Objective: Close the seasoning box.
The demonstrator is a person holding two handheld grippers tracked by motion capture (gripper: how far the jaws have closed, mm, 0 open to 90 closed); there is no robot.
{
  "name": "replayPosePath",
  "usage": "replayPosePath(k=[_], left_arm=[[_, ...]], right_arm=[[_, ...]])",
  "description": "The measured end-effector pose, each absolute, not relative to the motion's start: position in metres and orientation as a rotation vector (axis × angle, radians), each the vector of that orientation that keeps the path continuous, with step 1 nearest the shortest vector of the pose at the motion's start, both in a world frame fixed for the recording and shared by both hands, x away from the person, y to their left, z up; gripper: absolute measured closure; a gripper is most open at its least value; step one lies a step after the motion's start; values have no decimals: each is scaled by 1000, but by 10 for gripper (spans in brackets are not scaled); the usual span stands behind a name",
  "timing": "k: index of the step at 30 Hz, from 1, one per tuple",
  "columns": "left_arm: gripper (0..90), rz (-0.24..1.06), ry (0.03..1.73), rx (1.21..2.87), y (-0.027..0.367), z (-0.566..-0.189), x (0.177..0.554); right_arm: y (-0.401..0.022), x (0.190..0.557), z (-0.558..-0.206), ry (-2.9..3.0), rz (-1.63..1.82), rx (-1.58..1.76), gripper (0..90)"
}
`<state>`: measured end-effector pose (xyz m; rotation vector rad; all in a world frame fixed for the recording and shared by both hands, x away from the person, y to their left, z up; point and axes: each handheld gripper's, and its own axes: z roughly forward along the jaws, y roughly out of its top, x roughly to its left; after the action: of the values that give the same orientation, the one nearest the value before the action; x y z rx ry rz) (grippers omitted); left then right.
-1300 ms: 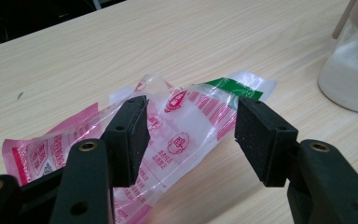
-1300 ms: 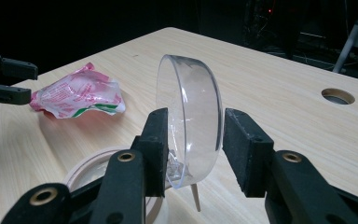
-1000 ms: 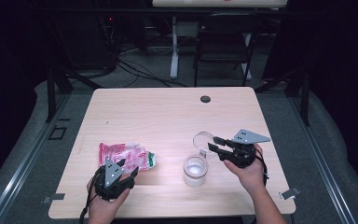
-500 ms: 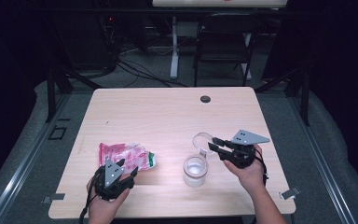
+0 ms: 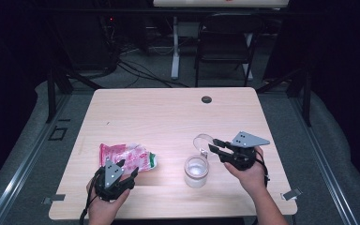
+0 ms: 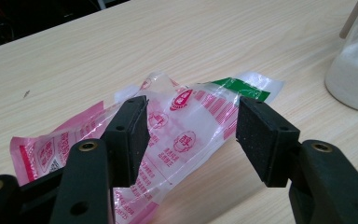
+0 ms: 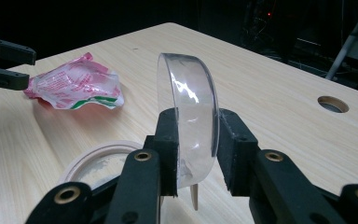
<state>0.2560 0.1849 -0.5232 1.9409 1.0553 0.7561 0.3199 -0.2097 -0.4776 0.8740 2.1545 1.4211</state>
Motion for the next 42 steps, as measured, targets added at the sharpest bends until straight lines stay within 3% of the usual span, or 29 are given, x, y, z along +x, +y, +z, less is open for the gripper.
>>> replayPosePath(k=[21, 42], left_arm=[[434, 757, 1056, 1941, 186, -523, 257], [432, 748, 1044, 1939, 184, -522, 260]], right_arm=[[-200, 307, -473, 2188, 1380, 762, 667], [-186, 294, -479, 2222, 1344, 649, 567]])
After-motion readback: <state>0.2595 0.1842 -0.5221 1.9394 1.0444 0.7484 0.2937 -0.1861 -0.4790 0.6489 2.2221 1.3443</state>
